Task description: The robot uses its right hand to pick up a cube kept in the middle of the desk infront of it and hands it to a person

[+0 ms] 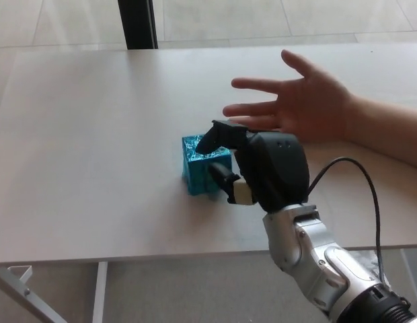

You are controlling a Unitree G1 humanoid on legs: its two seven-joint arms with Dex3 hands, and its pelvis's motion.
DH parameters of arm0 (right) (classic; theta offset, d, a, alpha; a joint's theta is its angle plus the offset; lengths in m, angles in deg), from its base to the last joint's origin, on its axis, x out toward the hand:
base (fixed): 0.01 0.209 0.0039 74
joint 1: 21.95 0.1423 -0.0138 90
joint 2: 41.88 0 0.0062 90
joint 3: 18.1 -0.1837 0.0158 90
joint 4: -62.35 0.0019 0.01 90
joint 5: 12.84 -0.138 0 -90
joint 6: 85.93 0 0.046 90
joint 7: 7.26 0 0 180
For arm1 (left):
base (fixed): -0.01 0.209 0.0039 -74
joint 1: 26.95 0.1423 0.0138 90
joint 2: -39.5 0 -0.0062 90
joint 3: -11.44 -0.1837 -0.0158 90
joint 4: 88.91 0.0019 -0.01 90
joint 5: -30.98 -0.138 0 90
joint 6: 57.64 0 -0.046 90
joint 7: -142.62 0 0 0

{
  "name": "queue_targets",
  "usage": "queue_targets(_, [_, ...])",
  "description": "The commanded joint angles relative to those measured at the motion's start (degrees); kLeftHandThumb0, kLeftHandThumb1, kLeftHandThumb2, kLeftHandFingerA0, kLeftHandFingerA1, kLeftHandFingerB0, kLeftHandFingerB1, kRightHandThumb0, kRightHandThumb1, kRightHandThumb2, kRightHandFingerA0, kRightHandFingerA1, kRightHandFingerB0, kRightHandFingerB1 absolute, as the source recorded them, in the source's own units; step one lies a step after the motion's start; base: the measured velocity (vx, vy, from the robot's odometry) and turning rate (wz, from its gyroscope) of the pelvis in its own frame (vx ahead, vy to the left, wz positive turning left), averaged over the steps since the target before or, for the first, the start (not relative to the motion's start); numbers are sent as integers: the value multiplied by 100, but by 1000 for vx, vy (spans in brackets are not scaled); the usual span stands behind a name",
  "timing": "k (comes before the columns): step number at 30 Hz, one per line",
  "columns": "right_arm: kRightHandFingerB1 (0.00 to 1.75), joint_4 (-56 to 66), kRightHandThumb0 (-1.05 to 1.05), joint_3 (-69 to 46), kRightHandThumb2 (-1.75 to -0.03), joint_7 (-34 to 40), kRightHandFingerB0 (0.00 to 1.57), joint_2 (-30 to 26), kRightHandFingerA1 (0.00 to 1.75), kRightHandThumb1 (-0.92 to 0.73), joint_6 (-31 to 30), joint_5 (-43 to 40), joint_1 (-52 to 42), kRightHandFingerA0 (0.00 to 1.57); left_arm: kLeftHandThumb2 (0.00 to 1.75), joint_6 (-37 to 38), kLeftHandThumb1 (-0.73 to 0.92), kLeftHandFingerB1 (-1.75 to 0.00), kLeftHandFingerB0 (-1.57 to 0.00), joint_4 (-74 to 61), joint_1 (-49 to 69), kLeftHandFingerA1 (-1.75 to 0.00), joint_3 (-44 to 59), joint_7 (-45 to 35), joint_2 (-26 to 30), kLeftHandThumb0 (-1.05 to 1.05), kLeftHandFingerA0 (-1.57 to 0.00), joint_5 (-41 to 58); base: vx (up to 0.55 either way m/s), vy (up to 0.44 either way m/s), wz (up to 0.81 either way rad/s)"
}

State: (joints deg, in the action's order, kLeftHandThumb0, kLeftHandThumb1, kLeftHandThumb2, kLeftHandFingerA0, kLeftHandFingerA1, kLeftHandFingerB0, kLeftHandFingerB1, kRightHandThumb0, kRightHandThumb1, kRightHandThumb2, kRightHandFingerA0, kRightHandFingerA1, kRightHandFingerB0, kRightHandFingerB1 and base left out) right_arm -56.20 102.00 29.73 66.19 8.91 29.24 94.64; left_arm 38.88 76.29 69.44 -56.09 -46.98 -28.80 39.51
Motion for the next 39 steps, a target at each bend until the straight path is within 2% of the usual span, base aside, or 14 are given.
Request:
queue_targets(1, [100,189,-22,-311,-94,62,88,-85,152,-51,276,-166,68,96,60,180,66,-40,-54,47,54,-55,-68,53,23,-66,-66,-139,0,0,0])
queue_targets(10, [84,201,-24,-571,-83,-165,97,-297,144,-56,428,-174,118,101,61,180,66,-42,-57,17,48,-65,-71,84,49,-66,-69,-146,0,0,0])
queue_targets(14, [73,383,-31,-522,-65,-839,90,-322,146,-60,-32,-195,53,95,60,128,67,-40,-53,23,-6,-57,-101,82,55,-65,-64,-175,0,0,0])
queue_targets(15, [48,385,-33,-537,-59,-1249,70,-280,141,-65,-218,-339,88,90,60,131,65,-40,-55,52,-14,-60,-96,113,45,-68,-69,-182,0,0,0])
queue_targets(16, [48,407,-33,-543,-59,-1310,70,-274,141,-65,-246,-351,78,90,60,133,65,-40,-55,55,-12,-60,-95,116,47,-68,-69,-184,0,0,0])
queue_targets(17, [36,580,-48,-500,-60,-1967,40,-302,76,-68,-710,-374,132,77,60,156,66,-41,-57,49,-5,-63,-117,129,54,-67,-70,-210,0,0,0])
queue_targets(19, [32,684,-55,-434,-61,-2511,34,-378,70,-68,-996,-352,202,67,60,179,67,-41,-56,48,-2,-60,-119,114,56,-67,-68,-214,0,0,0])
queue_targets(20, [32,756,-64,-398,-62,-2872,25,-405,58,-71,-1246,-341,259,46,60,168,67,-40,-54,42,-14,-58,-97,77,63,-66,-65,-185,0,0,0])
queue_targets(21, [45,831,-76,-294,-93,-3289,15,-473,56,-56,-1451,-263,338,27,60,159,67,-41,-55,19,-23,-62,-97,71,72,-66,-68,-178,0,0,0])
queue_targets(22, [46,874,-83,-224,-96,-3534,11,-521,56,-58,-1517,-234,371,20,93,129,52,-56,-49,5,-33,-71,-90,77,77,-65,-65,-165,0,0,0])
queue_targets(23, [36,912,-88,-165,-64,-3765,11,-554,50,-77,-1585,-223,401,18,60,115,67,-41,-55,-3,-41,-66,-79,63,81,-66,-72,-150,0,0,0])
queue_targets(24, [52,932,-41,-114,-100,-3959,0,-577,53,-32,-1658,-209,439,2,59,92,67,-40,-55,0,-64,-70,-80,58,84,-68,-75,-149,0,0,0])
queue_targets(25, [25,989,-95,-39,-114,-4222,1,-606,53,-64,-1798,-160,484,2,60,84,67,-42,-59,10,-78,-67,-100,71,86,-69,-74,-173,0,0,0])
queue_targets(39, [20,867,-100,440,-110,-5609,6,-626,59,-69,-2358,42,995,14,60,107,68,-41,-61,25,-154,-61,-119,27,95,-68,-71,-195,0,0,0])
